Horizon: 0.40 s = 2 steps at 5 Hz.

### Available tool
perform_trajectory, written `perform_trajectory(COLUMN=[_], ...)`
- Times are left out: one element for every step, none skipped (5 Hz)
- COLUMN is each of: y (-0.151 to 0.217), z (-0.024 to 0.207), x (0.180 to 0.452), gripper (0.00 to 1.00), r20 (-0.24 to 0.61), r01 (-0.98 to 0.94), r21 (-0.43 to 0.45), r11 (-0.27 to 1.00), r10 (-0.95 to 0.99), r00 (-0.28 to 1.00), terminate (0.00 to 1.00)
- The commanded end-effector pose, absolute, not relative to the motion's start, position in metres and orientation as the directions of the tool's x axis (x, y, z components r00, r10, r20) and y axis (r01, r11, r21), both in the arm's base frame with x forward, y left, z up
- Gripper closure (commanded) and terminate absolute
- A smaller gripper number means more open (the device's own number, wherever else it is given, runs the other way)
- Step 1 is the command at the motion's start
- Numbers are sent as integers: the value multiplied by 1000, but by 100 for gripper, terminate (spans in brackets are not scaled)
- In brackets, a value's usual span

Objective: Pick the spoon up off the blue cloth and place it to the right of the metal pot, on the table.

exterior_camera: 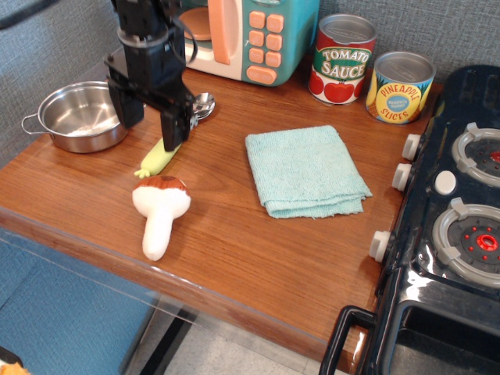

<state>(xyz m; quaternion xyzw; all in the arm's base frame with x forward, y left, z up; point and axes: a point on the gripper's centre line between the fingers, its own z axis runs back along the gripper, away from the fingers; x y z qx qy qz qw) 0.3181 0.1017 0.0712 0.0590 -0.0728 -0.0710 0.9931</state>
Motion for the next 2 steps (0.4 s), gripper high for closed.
perform_trajectory(y=[110, 110], z=[94, 94], x=[316, 316], gripper=[0, 0], r20=[192, 192], r01=[102, 102], r21=[141, 141], r11=[985, 985], r10=[-128, -128], r00=[973, 973], terminate=[0, 100])
